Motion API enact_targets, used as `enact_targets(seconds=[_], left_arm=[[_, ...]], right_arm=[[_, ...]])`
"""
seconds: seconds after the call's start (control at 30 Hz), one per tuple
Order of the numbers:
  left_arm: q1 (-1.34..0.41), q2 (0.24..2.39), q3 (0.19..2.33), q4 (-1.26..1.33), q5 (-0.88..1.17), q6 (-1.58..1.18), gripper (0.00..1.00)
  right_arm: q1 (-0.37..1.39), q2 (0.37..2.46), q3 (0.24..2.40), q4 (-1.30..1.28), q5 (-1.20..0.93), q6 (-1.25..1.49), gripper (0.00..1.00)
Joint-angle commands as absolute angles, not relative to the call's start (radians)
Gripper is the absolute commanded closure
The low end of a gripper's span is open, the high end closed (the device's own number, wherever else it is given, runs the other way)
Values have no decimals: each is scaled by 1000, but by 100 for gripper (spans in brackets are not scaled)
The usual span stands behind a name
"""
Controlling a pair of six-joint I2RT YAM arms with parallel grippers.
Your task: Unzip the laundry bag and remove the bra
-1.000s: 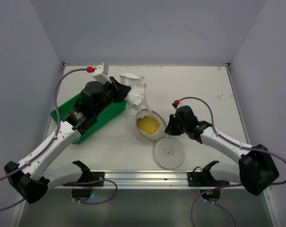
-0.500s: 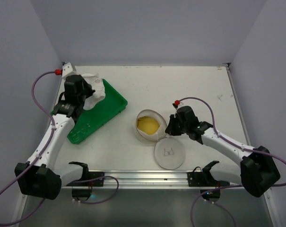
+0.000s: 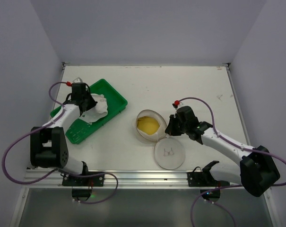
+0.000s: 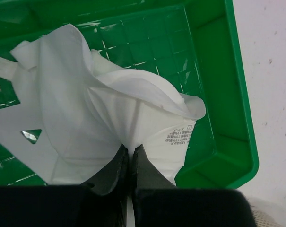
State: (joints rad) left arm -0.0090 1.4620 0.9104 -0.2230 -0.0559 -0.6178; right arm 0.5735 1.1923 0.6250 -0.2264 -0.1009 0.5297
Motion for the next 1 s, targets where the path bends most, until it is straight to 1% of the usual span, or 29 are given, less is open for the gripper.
enact_targets(seconds=[0.0,0.07,0.1,0.17,0.2,0.23,0.27,0.33,0.37,0.4,0.5,0.53,0.57,0.63,0.67,0.73,0.77,0.8,0.83,0.87,0.97], left_arm=[[-20,1528,974,-124,34,-624,91],[-32,1577,1008,-123,25,-611,78],[-41,1591,1015,-136,17,-609,68],[-51,1600,1026,-155,15,-607,60],[-61,1594,1026,-184,17,-607,51],[-69,1566,1022,-193,20,-606,45],[-93,1548,1013,-205,14,-606,34],[-127,1467,1002,-235,-33,-601,23],[-182,1439,996,-245,-53,-597,16],[-216,1409,997,-271,-98,-588,14],[-362,1294,1005,-314,-109,-581,13],[-402,1278,1006,-319,-106,-581,13],[-487,1266,1009,-328,-106,-580,13],[-575,1247,1017,-354,-110,-574,13],[-651,1246,1028,-365,-103,-575,15],[-734,1250,1040,-382,-113,-586,18],[-777,1256,1055,-382,-123,-587,20],[-849,1267,1066,-385,-132,-589,25],[-877,1299,1078,-387,-141,-592,27],[-918,1321,1100,-387,-144,-592,34],[-945,1431,1141,-396,-123,-581,43]], right_arm=[[569,1197,620,-206,-118,515,100],[568,1184,618,-210,-114,518,100],[568,1183,621,-215,-112,518,100],[568,1181,630,-224,-113,518,100],[568,1178,632,-225,-115,518,100],[568,1172,635,-225,-117,515,100],[569,1169,635,-225,-117,514,100],[568,1164,638,-225,-114,509,100],[569,1163,641,-225,-104,508,100],[569,1163,641,-224,-101,503,100],[569,1166,650,-219,-101,497,100],[569,1167,656,-219,-101,495,100],[568,1167,658,-221,-101,494,100],[569,1167,664,-222,-98,491,100],[568,1167,664,-221,-95,491,100],[568,1169,666,-224,-94,491,100],[569,1169,664,-224,-94,489,100],[568,1170,664,-224,-94,491,100],[569,1172,661,-222,-95,491,100],[569,1170,660,-222,-95,491,100],[569,1166,658,-222,-100,489,100]])
